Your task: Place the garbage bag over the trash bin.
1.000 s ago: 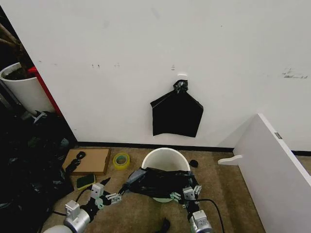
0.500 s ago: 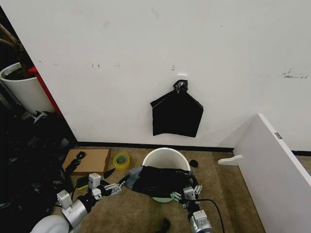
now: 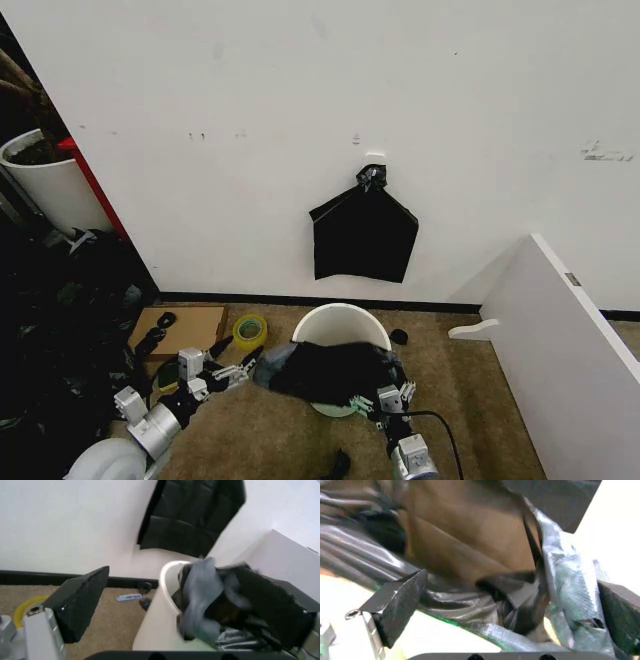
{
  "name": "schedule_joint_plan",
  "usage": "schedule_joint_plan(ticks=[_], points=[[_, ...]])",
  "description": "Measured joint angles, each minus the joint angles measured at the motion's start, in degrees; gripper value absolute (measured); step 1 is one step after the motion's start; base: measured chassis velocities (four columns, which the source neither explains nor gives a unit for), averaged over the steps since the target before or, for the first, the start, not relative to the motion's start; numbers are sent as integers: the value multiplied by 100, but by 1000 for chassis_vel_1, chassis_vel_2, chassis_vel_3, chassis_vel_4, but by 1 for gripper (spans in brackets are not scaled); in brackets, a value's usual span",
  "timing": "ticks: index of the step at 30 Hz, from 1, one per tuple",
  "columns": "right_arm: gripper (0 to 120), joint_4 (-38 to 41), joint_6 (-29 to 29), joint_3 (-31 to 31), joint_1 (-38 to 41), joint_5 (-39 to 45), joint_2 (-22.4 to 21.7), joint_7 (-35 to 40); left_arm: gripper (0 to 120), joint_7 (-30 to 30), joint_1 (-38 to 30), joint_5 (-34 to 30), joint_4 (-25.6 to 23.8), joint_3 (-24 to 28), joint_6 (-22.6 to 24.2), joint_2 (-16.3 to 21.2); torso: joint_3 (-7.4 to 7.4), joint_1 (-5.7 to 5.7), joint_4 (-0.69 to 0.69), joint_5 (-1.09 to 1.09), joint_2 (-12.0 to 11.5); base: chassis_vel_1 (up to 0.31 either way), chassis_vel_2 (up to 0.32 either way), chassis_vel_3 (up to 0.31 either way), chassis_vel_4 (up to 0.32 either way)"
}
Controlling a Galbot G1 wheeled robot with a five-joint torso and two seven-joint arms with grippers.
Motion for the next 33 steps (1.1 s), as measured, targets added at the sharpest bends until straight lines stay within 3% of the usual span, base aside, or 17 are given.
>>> schedule_joint_plan(ticks=[6,10,17,21,27,30,33], points=[[100,387,123,7,-432,-80,-72,-80,100,-160,41,195,-88,-56,-41,-173,0,0,-1,0,0,0,0,0,0],[100,602,223,80,-657,-93,-115,-131,100,-321,114,584,-114,-111,-147,-331,-1,0,0,0,0,0,0,0,0],[100,1176,366,297,-1049,83,-274,-221,100,-774,517,1753,-257,-253,-450,-966,-1,0,-1,-1,0,0,0,0,0],[100,1332,254,399,-1006,396,-379,-274,100,-782,745,2003,-293,-241,-532,-1046,-1,0,-1,1,0,0,0,0,0],[100,1971,-791,946,-760,1814,-744,-370,100,-972,861,2565,-236,19,-712,-1209,-1,0,-2,1,0,0,0,0,0],[100,2223,-1567,1397,-403,2909,-1030,-439,100,-1036,887,2659,-234,61,-744,-1297,-1,0,-2,1,0,0,0,0,0],[100,2093,-2716,1988,466,4579,-1717,-683,100,-1051,1025,2826,-236,26,-804,-1464,-1,0,3,2,0,0,0,0,0]])
